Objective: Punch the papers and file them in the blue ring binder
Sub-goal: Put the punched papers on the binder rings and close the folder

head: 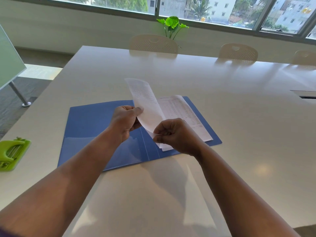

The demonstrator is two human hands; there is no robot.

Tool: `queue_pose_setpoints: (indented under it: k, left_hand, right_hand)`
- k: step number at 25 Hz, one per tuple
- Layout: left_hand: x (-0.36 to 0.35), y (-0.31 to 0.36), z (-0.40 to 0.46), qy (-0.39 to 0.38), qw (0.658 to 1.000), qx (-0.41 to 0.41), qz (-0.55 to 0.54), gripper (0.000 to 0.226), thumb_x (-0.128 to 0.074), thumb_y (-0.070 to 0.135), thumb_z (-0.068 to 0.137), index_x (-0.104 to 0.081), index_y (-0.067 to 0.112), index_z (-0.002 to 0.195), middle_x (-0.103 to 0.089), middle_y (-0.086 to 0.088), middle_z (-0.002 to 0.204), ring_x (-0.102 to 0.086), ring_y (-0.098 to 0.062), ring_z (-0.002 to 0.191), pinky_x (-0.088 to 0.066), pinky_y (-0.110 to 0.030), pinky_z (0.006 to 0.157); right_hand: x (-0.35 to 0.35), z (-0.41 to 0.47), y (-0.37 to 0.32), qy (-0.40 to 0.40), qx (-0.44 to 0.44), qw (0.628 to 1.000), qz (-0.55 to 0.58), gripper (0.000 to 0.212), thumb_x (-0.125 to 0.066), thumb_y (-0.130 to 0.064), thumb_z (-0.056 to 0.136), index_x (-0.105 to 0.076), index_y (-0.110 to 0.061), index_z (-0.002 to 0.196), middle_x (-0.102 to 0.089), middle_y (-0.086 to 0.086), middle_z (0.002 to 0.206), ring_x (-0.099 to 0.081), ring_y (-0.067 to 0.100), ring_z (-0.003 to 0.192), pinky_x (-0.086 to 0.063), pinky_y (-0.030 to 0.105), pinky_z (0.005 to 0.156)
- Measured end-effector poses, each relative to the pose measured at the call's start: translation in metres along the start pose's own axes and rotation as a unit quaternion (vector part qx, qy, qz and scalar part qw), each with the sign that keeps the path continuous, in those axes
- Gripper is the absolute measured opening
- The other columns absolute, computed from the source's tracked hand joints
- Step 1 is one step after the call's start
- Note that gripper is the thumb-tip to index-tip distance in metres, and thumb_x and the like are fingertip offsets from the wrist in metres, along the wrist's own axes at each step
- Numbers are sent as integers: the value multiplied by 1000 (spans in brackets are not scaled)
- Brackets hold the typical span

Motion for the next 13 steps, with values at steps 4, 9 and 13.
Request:
queue_pose_setpoints:
  k: [4,9,13]
  left_hand:
    - [5,-3,3,9,1000,10,-10,13,-74,14,91,-67,2,92,-77,-14,93,-77,-25,80,-64,-39,71]
    - [12,-7,7,30,1000,6,4,16,-76,19,91,-64,8,87,-76,-12,95,-75,-27,84,-63,-45,77]
    - [12,-3,7,45,998,-24,25,22,-72,9,92,-59,18,105,-73,-8,109,-73,-26,91,-62,-48,78]
  right_hand:
    - [36,-4,38,128,-74,989,27,22,-76,-43,87,-77,-24,97,-75,-11,87,-69,5,82,-57,30,80]
    - [87,-22,144,209,-277,919,-190,58,-70,-55,79,-67,-11,116,-66,12,121,-60,34,113,-49,42,94]
    - [96,-36,182,152,-382,877,-247,71,-74,-69,72,-60,-14,114,-56,11,122,-56,36,115,-50,43,91]
Point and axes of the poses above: each hand's wrist, its own z-axis towards the middle knuckle, its own x-axis out of the back of the hand, y = z × x, the point moved 9 cm from there along z, towards the middle knuckle
